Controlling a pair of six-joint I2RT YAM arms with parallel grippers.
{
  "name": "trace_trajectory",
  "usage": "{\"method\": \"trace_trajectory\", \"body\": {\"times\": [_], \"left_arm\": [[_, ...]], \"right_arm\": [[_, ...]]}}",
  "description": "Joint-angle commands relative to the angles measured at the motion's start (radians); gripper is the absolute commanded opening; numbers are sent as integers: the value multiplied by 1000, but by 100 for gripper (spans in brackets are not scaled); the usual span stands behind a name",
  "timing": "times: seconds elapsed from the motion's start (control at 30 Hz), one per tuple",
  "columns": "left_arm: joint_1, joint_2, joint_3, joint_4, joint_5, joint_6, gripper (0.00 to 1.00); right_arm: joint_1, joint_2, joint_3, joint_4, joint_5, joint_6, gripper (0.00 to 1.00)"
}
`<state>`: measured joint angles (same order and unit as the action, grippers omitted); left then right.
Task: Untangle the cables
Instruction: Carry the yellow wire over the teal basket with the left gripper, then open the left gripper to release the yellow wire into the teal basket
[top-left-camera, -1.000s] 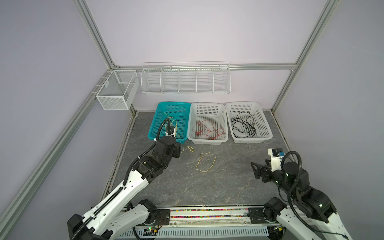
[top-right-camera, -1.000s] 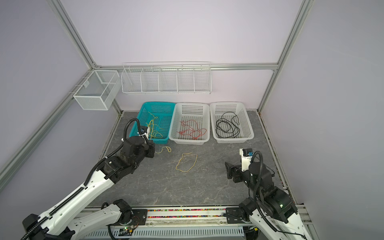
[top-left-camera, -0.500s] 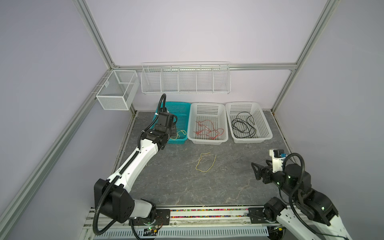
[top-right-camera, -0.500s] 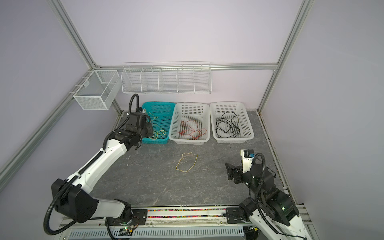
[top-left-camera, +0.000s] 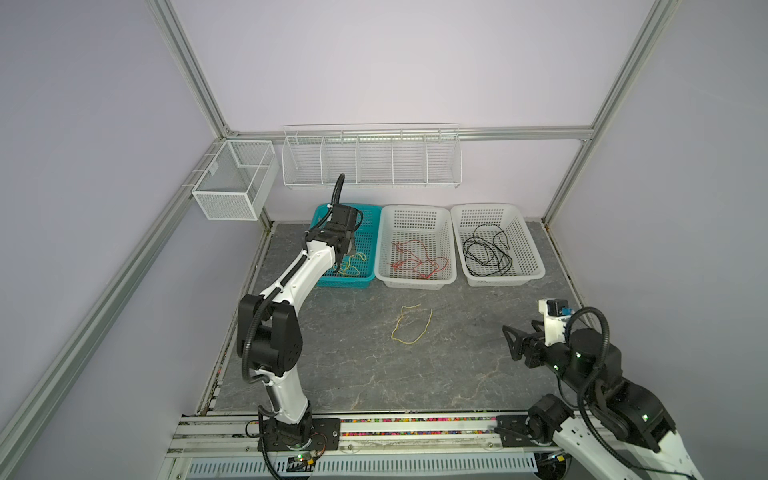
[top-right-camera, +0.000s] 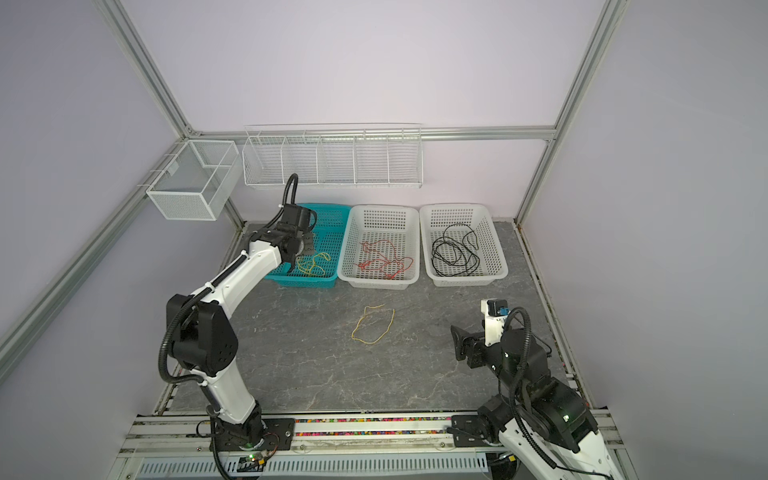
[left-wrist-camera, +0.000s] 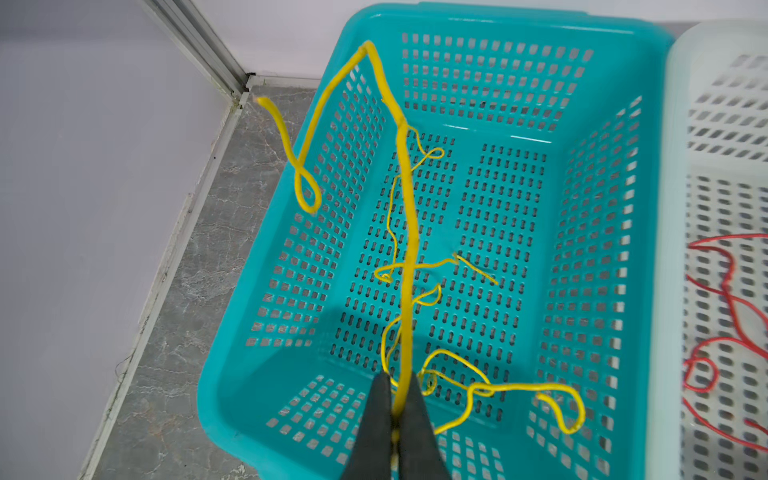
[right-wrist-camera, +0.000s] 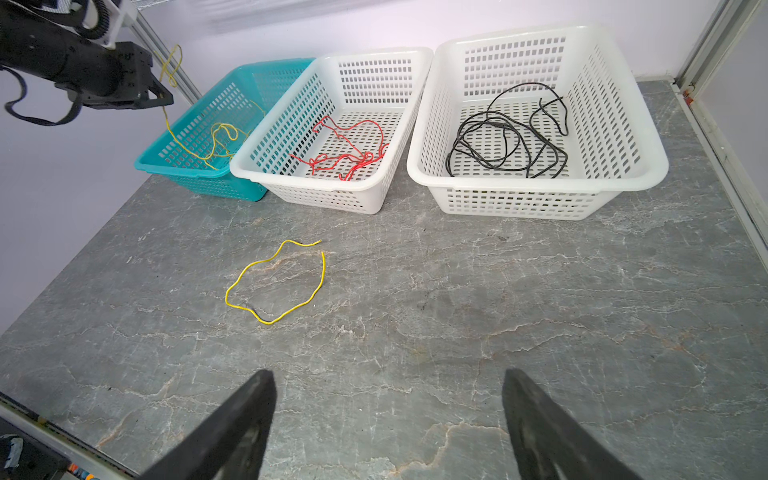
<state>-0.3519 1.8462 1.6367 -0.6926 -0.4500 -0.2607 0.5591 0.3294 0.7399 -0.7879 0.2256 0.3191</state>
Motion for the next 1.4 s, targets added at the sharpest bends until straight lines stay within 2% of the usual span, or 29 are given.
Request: {"method": "trace_trajectory", "body": {"times": [0.0, 0.23, 0.37, 0.63, 0.87, 0.97, 1.1, 1.37], "left_arm": [[8, 49, 72, -88, -48, 17, 0], [7, 143, 140, -137, -39, 31, 0], [8, 152, 156, -150, -22, 28, 0], [7, 96, 161, -159, 25, 3, 31], [8, -22, 184, -245, 100, -110, 46], [6, -134, 88, -222, 184, -168, 52], [-9, -338, -169, -88, 348, -204, 58], [-145, -668, -610, 41, 419, -317, 64]], "right_arm": [[8, -16, -17, 35, 21, 12, 88], [8, -16, -19, 36, 24, 12, 88], [9, -16, -20, 38, 26, 11, 88], [9, -17, -20, 38, 27, 12, 88], [9, -24, -22, 38, 27, 11, 88], [9, -30, -23, 41, 27, 11, 88], [9, -36, -24, 42, 26, 12, 88], [9, -42, -25, 45, 18, 12, 88]]}}
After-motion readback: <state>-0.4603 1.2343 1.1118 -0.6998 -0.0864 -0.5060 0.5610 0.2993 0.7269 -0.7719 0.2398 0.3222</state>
